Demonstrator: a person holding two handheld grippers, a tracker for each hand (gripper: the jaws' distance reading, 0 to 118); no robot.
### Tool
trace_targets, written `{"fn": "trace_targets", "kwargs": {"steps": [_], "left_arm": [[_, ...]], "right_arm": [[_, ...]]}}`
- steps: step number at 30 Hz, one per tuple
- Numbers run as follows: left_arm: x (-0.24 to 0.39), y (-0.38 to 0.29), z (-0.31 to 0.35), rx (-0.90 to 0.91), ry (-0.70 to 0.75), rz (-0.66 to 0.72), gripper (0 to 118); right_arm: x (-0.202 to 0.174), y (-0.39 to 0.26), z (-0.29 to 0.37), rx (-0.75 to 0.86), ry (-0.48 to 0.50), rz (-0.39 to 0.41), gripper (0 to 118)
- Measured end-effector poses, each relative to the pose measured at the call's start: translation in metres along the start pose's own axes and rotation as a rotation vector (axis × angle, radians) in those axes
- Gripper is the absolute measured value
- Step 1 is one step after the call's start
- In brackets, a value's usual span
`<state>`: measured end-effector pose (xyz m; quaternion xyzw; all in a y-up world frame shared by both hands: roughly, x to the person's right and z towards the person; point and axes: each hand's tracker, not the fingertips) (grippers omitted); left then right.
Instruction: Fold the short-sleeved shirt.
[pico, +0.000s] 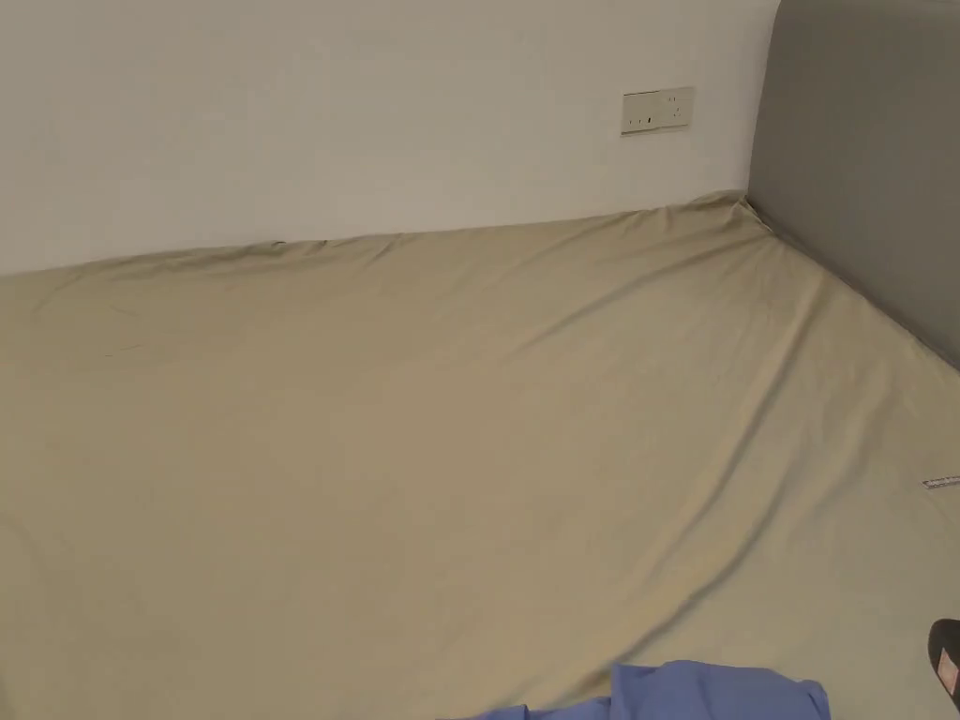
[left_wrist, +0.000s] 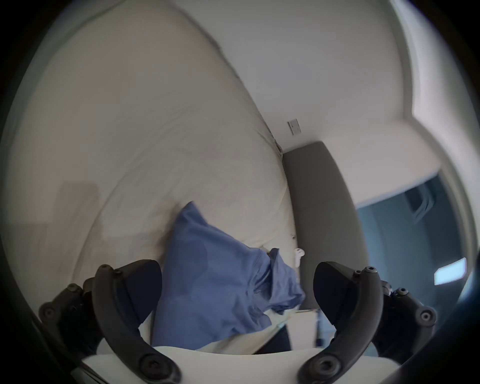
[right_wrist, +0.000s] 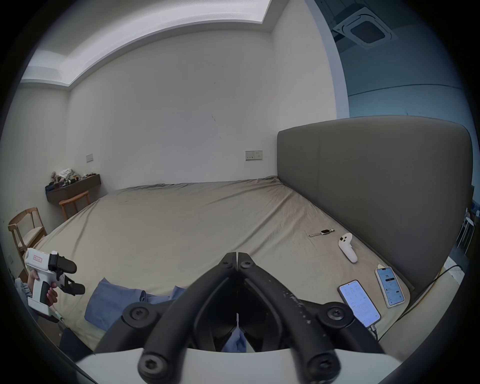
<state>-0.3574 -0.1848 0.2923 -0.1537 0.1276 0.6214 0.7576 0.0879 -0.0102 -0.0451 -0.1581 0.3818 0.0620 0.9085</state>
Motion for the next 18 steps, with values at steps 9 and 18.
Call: {"fn": "trace_targets", "kwargs": {"steps": [9, 18], "left_arm": [[-0.037, -0.004, -0.036, -0.093, -0.137, 0.15, 110], [-0.042, -0.007, -0.071, -0.152, -0.004, 0.059, 10]], "right_arm": [[-0.013, 0.013, 0.003, 0.008, 0.005, 0.042, 2], [-0.027, 0.017, 0.004, 0.017, 0.02, 0.065, 2]]}}
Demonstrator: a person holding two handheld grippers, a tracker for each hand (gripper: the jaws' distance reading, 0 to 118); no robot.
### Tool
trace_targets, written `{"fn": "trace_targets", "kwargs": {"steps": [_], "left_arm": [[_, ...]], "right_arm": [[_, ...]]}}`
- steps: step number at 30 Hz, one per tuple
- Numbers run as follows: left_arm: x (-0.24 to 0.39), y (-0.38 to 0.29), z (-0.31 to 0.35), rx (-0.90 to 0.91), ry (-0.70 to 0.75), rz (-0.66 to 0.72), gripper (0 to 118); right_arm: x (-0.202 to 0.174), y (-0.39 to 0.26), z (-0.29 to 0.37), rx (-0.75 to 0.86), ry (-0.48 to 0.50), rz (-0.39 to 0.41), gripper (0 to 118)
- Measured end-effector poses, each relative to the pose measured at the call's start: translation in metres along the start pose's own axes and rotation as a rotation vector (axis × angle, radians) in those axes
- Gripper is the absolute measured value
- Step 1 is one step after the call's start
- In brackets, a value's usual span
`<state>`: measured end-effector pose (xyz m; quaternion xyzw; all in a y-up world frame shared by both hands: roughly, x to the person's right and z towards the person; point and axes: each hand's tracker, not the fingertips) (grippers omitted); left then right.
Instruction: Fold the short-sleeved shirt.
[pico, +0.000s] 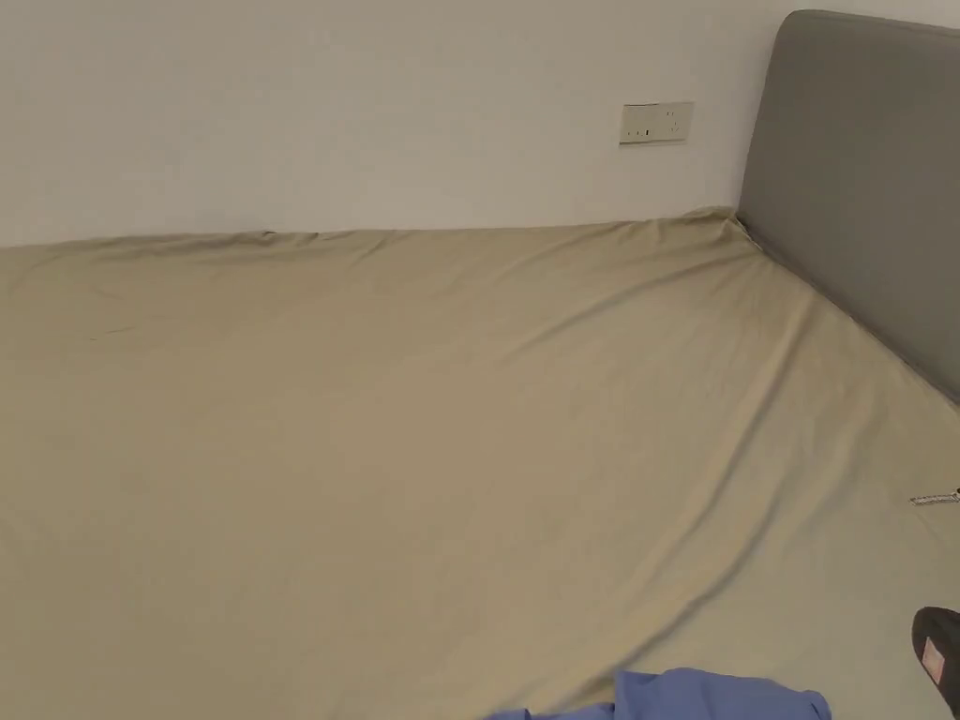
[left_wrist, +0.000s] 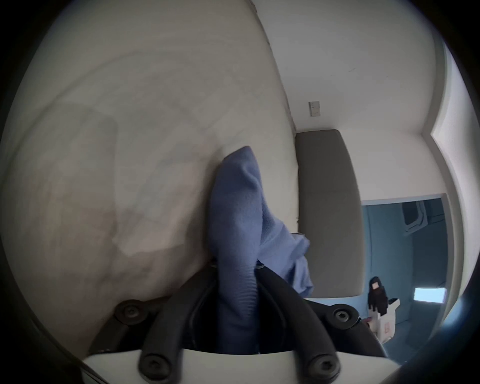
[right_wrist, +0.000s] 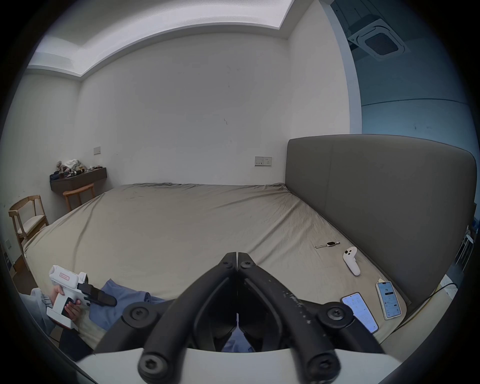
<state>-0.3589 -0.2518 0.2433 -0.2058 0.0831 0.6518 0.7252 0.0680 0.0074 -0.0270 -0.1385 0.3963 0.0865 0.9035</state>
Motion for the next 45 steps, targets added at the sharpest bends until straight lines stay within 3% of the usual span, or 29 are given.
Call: {"fn": "trace_targets", "kwargs": {"steps": [3, 10, 15, 18, 23, 27, 36, 37, 38, 40, 41, 43, 44, 45], "left_arm": [[0.008, -0.001, 0.008, -0.006, 0.089, 0.009, 9], [0.02, 0.002, 0.061, 0.155, 0.123, -0.027, 7], [0.029, 0.015, 0.129, 0.249, 0.348, -0.112, 7], [0.07, 0.007, 0.136, 0.255, 0.427, -0.2, 7], [0.145, -0.01, 0.087, 0.2, 0.377, -0.344, 7], [0.201, -0.03, 0.008, 0.077, 0.397, -0.413, 7], [0.217, -0.111, -0.165, -0.121, 0.559, -0.645, 8], [0.212, -0.119, -0.178, -0.137, 0.586, -0.67, 16], [0.202, -0.12, -0.19, -0.127, 0.582, -0.66, 31], [0.202, -0.124, -0.19, -0.123, 0.485, -0.638, 78], [0.206, -0.125, -0.185, -0.113, 0.415, -0.614, 88], [0.229, -0.123, -0.156, -0.075, 0.289, -0.613, 85], [0.238, -0.119, -0.144, -0.03, 0.252, -0.636, 78], [0.247, -0.114, -0.132, 0.03, 0.267, -0.67, 62]], "right_arm": [[-0.002, 0.002, 0.0, 0.004, 0.003, 0.003, 2], [-0.002, 0.007, 0.001, 0.028, 0.011, -0.008, 2], [0.006, 0.008, 0.004, 0.056, 0.026, -0.044, 2], [0.01, 0.004, 0.003, 0.059, 0.044, -0.088, 2], [0.017, -0.004, 0.008, 0.062, 0.065, -0.114, 2], [0.032, -0.009, 0.019, 0.073, 0.042, -0.128, 2], [0.077, -0.029, 0.044, 0.069, -0.065, -0.197, 2], [0.081, -0.031, 0.045, 0.066, -0.076, -0.207, 2], [0.084, -0.033, 0.046, 0.063, -0.082, -0.215, 2], [0.089, -0.037, 0.047, 0.059, -0.095, -0.228, 2], [0.091, -0.038, 0.047, 0.058, -0.099, -0.232, 2], [0.093, -0.04, 0.046, 0.053, -0.098, -0.239, 2], [0.093, -0.04, 0.044, 0.051, -0.096, -0.24, 2], [0.092, -0.041, 0.043, 0.049, -0.095, -0.24, 2]]}}
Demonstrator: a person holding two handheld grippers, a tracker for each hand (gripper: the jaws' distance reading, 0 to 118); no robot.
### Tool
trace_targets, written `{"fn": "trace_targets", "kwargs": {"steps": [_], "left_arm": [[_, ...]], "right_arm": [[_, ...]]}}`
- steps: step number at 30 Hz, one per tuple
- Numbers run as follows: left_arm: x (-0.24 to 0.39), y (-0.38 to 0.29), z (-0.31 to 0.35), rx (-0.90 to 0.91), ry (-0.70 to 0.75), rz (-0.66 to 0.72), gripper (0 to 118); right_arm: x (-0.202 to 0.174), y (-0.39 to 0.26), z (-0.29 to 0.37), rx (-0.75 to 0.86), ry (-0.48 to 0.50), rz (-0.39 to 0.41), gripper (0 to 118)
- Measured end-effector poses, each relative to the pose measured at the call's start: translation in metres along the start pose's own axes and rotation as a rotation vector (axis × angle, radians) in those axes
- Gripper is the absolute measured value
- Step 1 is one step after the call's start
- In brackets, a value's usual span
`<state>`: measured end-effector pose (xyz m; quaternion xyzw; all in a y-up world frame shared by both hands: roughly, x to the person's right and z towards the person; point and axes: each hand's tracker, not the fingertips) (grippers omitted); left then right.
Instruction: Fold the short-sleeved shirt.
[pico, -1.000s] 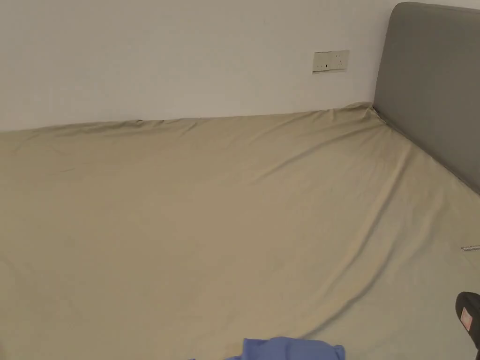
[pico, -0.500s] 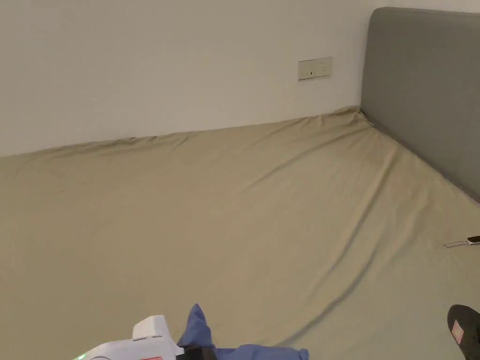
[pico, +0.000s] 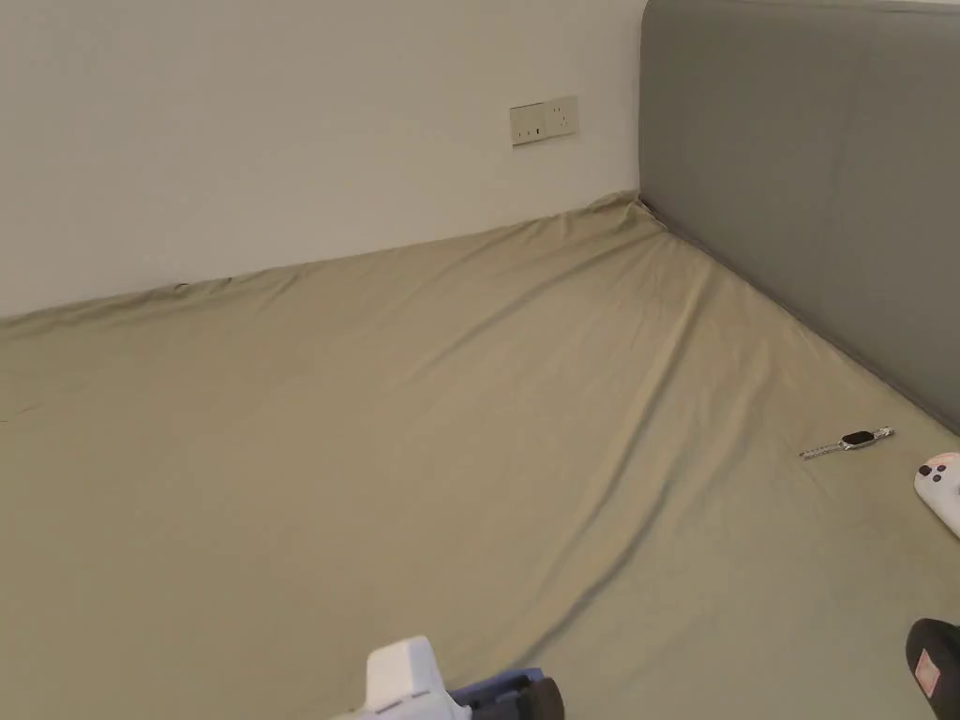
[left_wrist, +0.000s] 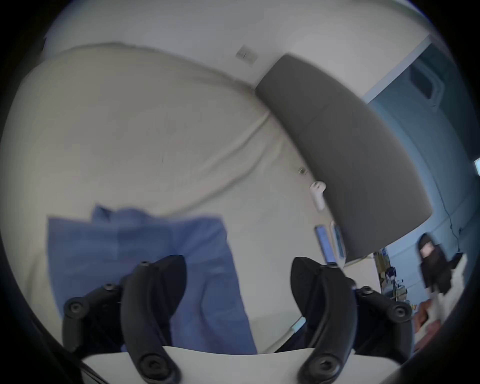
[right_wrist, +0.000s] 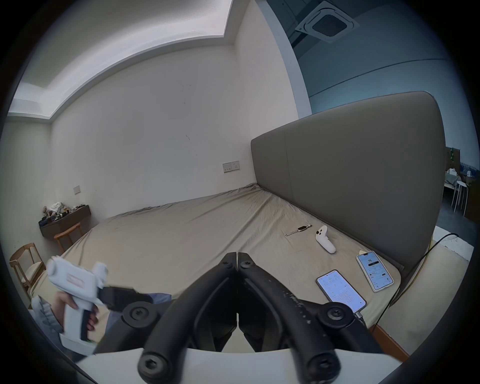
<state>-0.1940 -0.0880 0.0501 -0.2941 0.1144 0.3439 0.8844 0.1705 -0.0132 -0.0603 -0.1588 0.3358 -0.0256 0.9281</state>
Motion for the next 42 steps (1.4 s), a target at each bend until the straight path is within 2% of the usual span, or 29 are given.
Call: {"fn": "trace_targets", "kwargs": {"steps": [1, 2, 3, 4, 5, 9, 15, 20, 23, 26, 29, 31, 37, 40, 42], "left_arm": [[-0.001, 0.007, 0.012, 0.048, 0.047, -0.036, 32], [-0.001, 0.011, 0.02, 0.075, 0.134, -0.091, 10], [-0.002, 0.011, 0.023, 0.105, 0.229, -0.153, 0], [-0.004, 0.007, 0.023, 0.125, 0.305, -0.204, 0], [-0.007, 0.002, 0.023, 0.125, 0.316, -0.227, 0], [-0.007, -0.037, -0.001, -0.068, 0.111, -0.156, 0], [0.025, -0.111, -0.068, -0.291, 0.125, -0.351, 0], [0.02, -0.099, -0.06, -0.233, 0.05, -0.263, 0], [0.006, -0.072, -0.027, -0.113, 0.031, -0.212, 0], [-0.019, -0.047, 0.018, 0.01, 0.02, -0.101, 0], [-0.053, -0.036, 0.062, 0.124, 0.061, 0.006, 0], [-0.08, -0.037, 0.086, 0.162, 0.112, 0.076, 0], [-0.141, -0.066, 0.12, 0.151, 0.223, 0.215, 0], [-0.16, -0.078, 0.118, 0.118, 0.222, 0.269, 0], [-0.169, -0.083, 0.109, 0.076, 0.183, 0.307, 0]], "right_arm": [[-0.001, -0.001, -0.002, -0.001, 0.003, -0.003, 2], [-0.002, -0.001, -0.003, -0.003, 0.01, -0.008, 2], [-0.004, -0.002, -0.004, -0.004, 0.017, -0.013, 2], [-0.006, -0.003, -0.006, -0.005, 0.025, -0.014, 2], [-0.008, -0.004, -0.006, -0.008, 0.031, -0.013, 2], [-0.013, -0.008, -0.01, -0.026, 0.053, -0.007, 2], [-0.014, -0.011, -0.01, -0.047, 0.053, 0.008, 2], [-0.025, -0.015, -0.019, -0.101, 0.07, 0.068, 2], [-0.045, -0.017, -0.036, -0.151, 0.152, 0.113, 2], [-0.073, -0.023, -0.059, -0.205, 0.254, 0.157, 2], [-0.101, -0.039, -0.094, -0.353, 0.351, 0.164, 2], [-0.12, -0.058, -0.122, -0.496, 0.396, 0.198, 2], [-0.158, -0.127, -0.186, -0.833, 0.4, 0.313, 2], [-0.165, -0.142, -0.199, -0.912, 0.377, 0.352, 2], [-0.167, -0.14, -0.204, -0.898, 0.385, 0.341, 2]]}}
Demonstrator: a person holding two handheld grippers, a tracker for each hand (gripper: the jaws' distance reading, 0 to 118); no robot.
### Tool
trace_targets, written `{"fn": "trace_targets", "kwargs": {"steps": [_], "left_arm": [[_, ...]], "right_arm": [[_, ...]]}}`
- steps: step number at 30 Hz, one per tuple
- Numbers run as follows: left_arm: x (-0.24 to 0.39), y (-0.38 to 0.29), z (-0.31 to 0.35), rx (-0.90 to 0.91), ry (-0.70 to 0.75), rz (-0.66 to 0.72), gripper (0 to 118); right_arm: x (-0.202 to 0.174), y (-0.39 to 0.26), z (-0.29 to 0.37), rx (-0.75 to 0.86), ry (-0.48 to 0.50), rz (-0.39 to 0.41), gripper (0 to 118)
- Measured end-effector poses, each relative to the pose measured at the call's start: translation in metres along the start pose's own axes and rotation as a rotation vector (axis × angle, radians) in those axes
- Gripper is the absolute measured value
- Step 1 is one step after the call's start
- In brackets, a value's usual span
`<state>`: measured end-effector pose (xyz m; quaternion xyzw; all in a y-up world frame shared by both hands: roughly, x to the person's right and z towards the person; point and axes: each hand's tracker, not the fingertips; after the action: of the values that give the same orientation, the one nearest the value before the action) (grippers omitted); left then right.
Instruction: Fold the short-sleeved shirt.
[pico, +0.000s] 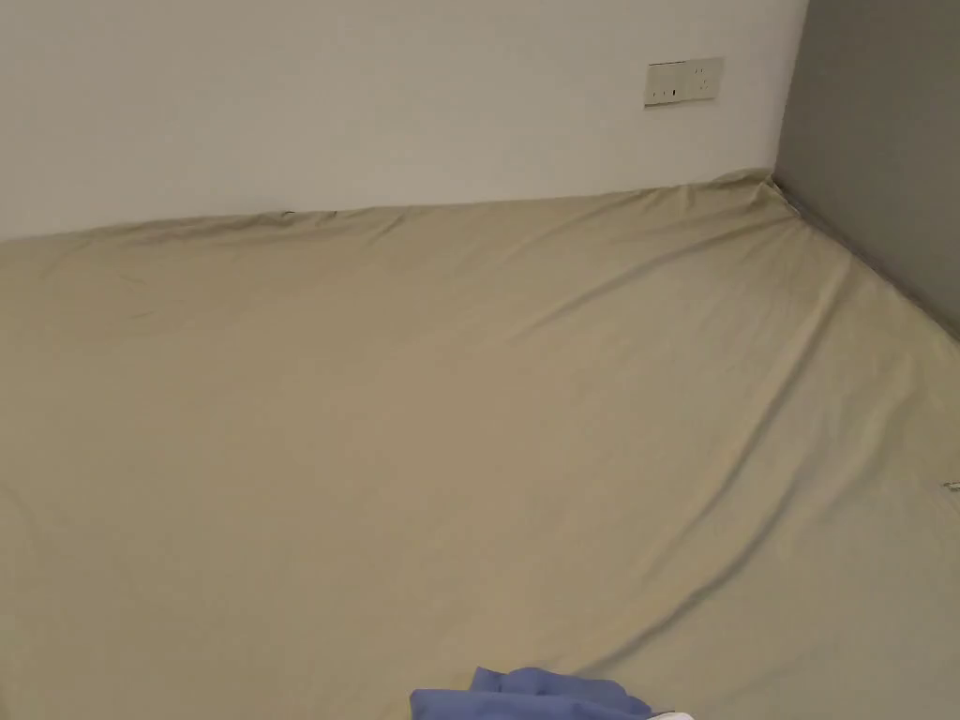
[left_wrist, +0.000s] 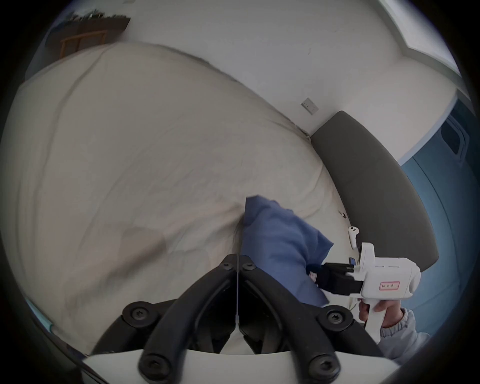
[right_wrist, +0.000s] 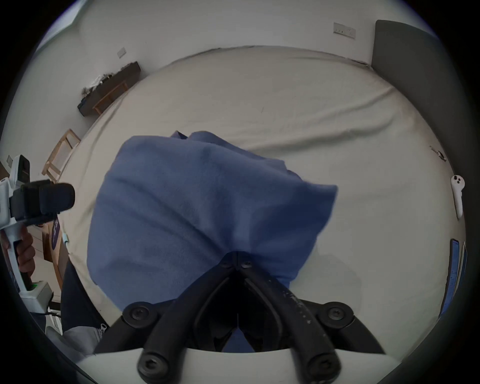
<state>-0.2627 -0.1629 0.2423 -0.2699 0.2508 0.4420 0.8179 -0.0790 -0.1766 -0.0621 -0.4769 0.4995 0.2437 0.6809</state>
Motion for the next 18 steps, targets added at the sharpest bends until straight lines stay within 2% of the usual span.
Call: {"fn": "trace_targets", "kwargs": {"steps": [2, 3, 4, 5, 6, 7, 9, 11, 13, 14, 16, 17, 18], "left_arm": [[-0.006, 0.003, -0.014, -0.053, -0.057, 0.029, 15], [-0.009, 0.006, -0.024, -0.087, -0.104, 0.044, 34], [-0.011, 0.008, -0.033, -0.118, -0.148, 0.065, 68], [-0.013, 0.011, -0.043, -0.162, -0.209, 0.087, 86], [-0.013, 0.014, -0.052, -0.221, -0.268, 0.107, 97], [-0.008, 0.015, -0.058, -0.249, -0.317, 0.121, 100], [-0.014, 0.018, -0.076, -0.289, -0.419, 0.169, 100], [-0.022, 0.018, -0.093, -0.312, -0.406, 0.245, 98], [-0.031, 0.017, -0.103, -0.295, -0.48, 0.339, 76], [-0.034, 0.016, -0.109, -0.315, -0.431, 0.37, 66], [-0.032, 0.014, -0.111, -0.316, -0.423, 0.359, 37], [-0.032, 0.013, -0.113, -0.32, -0.379, 0.348, 30], [-0.031, 0.013, -0.113, -0.321, -0.392, 0.347, 28]], "right_arm": [[0.005, 0.007, 0.0, -0.034, 0.02, -0.016, 2], [0.009, 0.009, -0.002, -0.046, 0.035, -0.017, 2], [0.011, 0.01, 0.001, -0.051, 0.047, -0.018, 2], [0.014, 0.011, 0.0, -0.058, 0.063, -0.022, 2], [0.018, 0.011, -0.001, -0.063, 0.08, -0.033, 2], [0.021, 0.012, -0.001, -0.065, 0.093, -0.047, 2], [0.025, 0.01, -0.002, -0.061, 0.113, -0.072, 2], [0.026, 0.006, -0.002, -0.05, 0.12, -0.082, 2], [0.025, 0.003, 0.001, -0.037, 0.123, -0.089, 2], [0.026, 0.002, 0.001, -0.03, 0.125, -0.094, 2], [0.026, 0.001, -0.001, -0.024, 0.13, -0.108, 2], [0.027, 0.001, -0.001, -0.021, 0.134, -0.115, 2], [0.027, 0.0, -0.001, -0.018, 0.137, -0.121, 2]]}}
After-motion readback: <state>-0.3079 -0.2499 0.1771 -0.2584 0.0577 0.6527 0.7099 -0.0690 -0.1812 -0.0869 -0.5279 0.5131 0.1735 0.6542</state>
